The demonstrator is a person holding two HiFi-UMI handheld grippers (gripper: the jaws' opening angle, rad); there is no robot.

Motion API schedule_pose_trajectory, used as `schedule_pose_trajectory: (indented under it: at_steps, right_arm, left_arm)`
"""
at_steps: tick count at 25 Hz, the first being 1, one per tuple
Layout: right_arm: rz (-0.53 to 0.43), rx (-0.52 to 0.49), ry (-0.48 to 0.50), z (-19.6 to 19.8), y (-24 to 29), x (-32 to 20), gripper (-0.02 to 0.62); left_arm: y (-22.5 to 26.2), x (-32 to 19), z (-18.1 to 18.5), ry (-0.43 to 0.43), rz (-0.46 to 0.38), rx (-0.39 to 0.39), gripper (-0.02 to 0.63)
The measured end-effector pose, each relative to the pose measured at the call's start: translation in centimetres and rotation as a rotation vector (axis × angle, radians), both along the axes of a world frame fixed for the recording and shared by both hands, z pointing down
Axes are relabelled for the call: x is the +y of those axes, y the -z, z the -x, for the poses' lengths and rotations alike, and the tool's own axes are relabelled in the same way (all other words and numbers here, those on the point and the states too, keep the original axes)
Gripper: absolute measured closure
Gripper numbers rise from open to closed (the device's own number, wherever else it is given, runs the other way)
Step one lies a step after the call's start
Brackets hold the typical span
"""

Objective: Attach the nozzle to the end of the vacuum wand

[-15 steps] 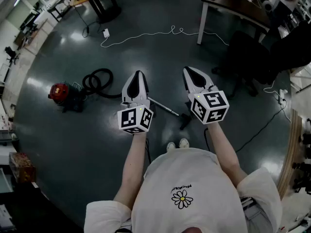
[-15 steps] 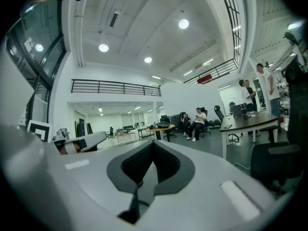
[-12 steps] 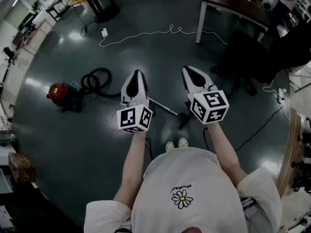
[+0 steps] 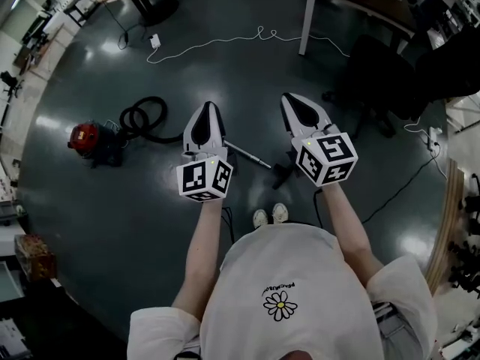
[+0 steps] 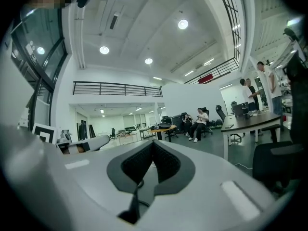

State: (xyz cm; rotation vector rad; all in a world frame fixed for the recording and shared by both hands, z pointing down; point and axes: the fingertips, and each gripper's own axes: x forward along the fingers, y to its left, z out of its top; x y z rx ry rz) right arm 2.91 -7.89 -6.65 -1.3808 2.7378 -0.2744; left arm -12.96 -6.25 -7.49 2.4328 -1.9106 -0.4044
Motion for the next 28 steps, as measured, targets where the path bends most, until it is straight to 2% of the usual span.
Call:
schedule_pose_trajectory:
  at_steps: [5, 8, 10, 11, 14, 17, 20, 22, 23, 24, 26, 28]
  right_arm:
    - [0.068, 0.042, 0.020, -0.3, -4.0, -1.7, 0.592]
    - [0.120, 0.080, 0.075, 0.4, -11.7, -4.0, 0.532]
    - [0.148, 0.121, 0.133, 1.4, -20.3, -5.7, 0.499]
    - [0.171, 0.161, 0.172, 1.7, -26.2, -6.4, 0.487]
    - [0.278, 0.332, 0.280, 1.4, -47.6, -7.2, 0.455]
    - [0.368, 0.456, 0.328, -0.9, -68.1, -6.4, 0.428]
    - [0.433, 0.507, 0.377, -2.2, -83.3, -5.1, 0.408]
    - [0.460, 0.534, 0.434, -1.9, -89.7, -4.1, 0.389]
    - [0.472, 0.564, 0.466, -1.7, -92.0, -3.6, 0.364]
    - [0.486, 0.600, 0.495, -1.6, -93.9, -2.9, 0.345]
    - [0.520, 0.646, 0.533, -1.7, -96.5, -1.9, 0.353]
    - [0.553, 0.662, 0.557, -1.9, -98.1, -1.9, 0.359]
  left_arm:
    - [-4.0, -1.6, -0.5, -0.033, 0.070, -0.068, 0.606]
    - [-11.8, -3.7, -1.0, -0.109, 0.114, -0.159, 0.606]
    - [-21.1, -5.7, -1.1, -0.183, 0.152, -0.278, 0.605]
    - [-27.1, -6.6, -1.3, -0.226, 0.177, -0.349, 0.578]
    - [-47.9, -7.8, -2.7, -0.413, 0.238, -0.587, 0.479]
    - [-68.9, -7.4, -4.5, -0.641, 0.249, -0.861, 0.401]
    - [-85.5, -7.2, -5.7, -0.789, 0.248, -1.080, 0.352]
    - [-92.6, -7.6, -6.1, -0.818, 0.252, -1.156, 0.342]
    - [-95.0, -7.6, -6.2, -0.823, 0.256, -1.170, 0.342]
    - [-96.7, -7.2, -6.3, -0.834, 0.265, -1.171, 0.343]
    - [-99.3, -5.9, -6.3, -0.878, 0.290, -1.188, 0.342]
    - [-101.2, -5.5, -6.2, -0.931, 0.295, -1.278, 0.339]
